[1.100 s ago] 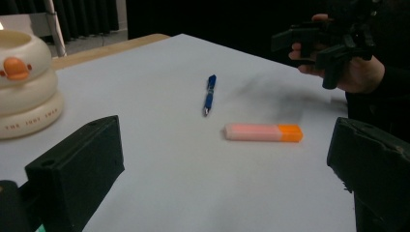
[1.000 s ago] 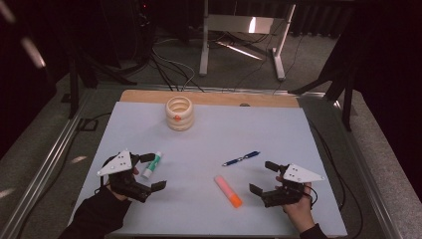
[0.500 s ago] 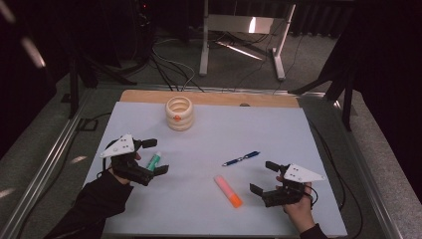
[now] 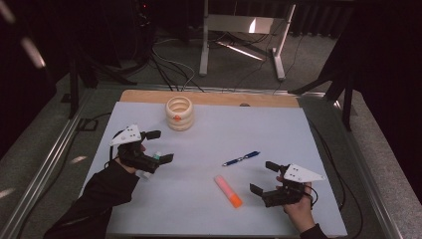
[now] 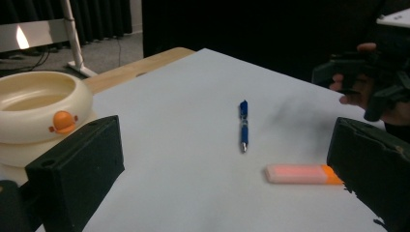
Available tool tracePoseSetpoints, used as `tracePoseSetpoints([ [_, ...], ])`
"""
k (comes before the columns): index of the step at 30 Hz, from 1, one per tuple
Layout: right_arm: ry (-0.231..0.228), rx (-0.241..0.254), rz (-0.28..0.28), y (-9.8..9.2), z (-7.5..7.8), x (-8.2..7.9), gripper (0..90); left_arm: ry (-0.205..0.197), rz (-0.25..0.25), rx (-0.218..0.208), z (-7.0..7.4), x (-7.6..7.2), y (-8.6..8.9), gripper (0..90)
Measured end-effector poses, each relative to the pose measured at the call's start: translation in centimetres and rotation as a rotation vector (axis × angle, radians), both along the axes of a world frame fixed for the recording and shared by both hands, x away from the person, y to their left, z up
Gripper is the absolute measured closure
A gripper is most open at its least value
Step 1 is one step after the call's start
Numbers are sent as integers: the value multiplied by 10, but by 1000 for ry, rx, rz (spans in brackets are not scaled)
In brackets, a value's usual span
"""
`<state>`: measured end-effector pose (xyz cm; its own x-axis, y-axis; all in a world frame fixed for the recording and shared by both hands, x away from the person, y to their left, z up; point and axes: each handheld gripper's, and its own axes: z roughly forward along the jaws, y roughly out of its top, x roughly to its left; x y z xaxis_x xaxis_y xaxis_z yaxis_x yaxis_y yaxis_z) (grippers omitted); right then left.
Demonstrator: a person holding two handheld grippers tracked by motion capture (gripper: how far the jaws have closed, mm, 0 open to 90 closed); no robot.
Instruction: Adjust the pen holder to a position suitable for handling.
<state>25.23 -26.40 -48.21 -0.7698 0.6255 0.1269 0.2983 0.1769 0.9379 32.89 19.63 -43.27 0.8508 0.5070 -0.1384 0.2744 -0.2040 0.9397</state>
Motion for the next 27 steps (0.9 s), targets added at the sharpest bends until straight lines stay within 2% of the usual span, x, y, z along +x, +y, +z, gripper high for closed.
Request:
tracePoseSetpoints([
  [8,5,0,-1,0,0,0,0,-9,39,6,6,15,-3,2],
  [14,5,-3,0,0,-1,1,0,16,71,-16,12,29,-1,2],
  [16,6,-3,0,0,0,1,0,10,89,-13,14,33,0,1],
  [27,12,-6,5,1,-1,1,0,27,118,3,18,56,0,2],
])
